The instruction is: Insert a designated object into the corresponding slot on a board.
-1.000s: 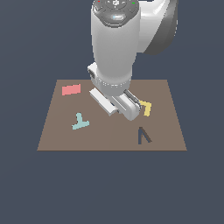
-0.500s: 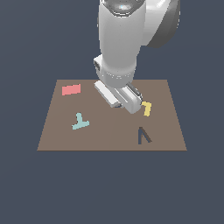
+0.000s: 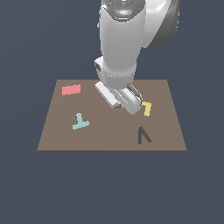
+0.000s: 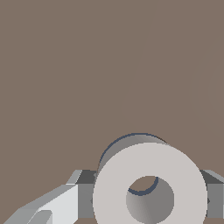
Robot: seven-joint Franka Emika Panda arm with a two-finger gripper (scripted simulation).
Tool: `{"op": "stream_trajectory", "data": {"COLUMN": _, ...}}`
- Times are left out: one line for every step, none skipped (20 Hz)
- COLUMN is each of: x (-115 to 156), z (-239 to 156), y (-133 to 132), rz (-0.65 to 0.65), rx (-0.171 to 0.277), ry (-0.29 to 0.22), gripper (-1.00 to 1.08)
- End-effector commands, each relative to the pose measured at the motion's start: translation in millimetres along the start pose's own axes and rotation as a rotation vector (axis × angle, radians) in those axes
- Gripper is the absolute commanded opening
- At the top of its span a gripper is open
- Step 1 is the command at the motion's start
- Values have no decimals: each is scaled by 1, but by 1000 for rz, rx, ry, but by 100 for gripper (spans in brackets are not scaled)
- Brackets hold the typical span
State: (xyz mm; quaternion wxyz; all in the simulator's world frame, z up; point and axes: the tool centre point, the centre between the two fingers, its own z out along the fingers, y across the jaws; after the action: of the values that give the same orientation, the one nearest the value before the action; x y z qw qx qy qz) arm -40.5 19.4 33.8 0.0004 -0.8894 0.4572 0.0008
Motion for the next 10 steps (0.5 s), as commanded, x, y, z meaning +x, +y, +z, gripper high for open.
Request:
{"op": "stream_trajectory", "data": {"x": 0, "z": 3, "y": 0, "rz": 0, "rx": 0, "ry": 0, "gripper": -100}}
{"op": "stream_trajectory", "data": {"x": 0, "z": 3, "y": 0, "rz": 0, "rx": 0, "ry": 0, "gripper": 100}}
{"op": "stream_trajectory", "data": {"x": 0, "z": 3, "y": 0, "rz": 0, "rx": 0, "ry": 0, "gripper": 100}}
{"op": "stream_trajectory", "data": {"x": 0, "z": 3, "y": 0, "rz": 0, "rx": 0, "ry": 0, "gripper": 100}}
{"op": "stream_trajectory", "data": {"x": 0, "z": 3, "y": 0, "rz": 0, "rx": 0, "ry": 0, "gripper": 100}}
{"op": "stream_trajectory", "data": {"x": 0, "z": 3, "y": 0, "rz": 0, "rx": 0, "ry": 0, "gripper": 100}}
{"op": "stream_trajectory", "data": {"x": 0, "z": 3, "y": 0, "rz": 0, "rx": 0, "ry": 0, "gripper": 100}}
{"op": "stream_trajectory", "data": {"x": 0, "z": 3, "y": 0, "rz": 0, "rx": 0, "ry": 0, "gripper": 100}}
{"op": "stream_trajectory", "data": {"x": 0, "z": 3, "y": 0, "rz": 0, "rx": 0, "ry": 0, "gripper": 100}}
{"op": "stream_trajectory", "data": {"x": 0, "z": 3, "y": 0, "rz": 0, "rx": 0, "ry": 0, "gripper": 100}}
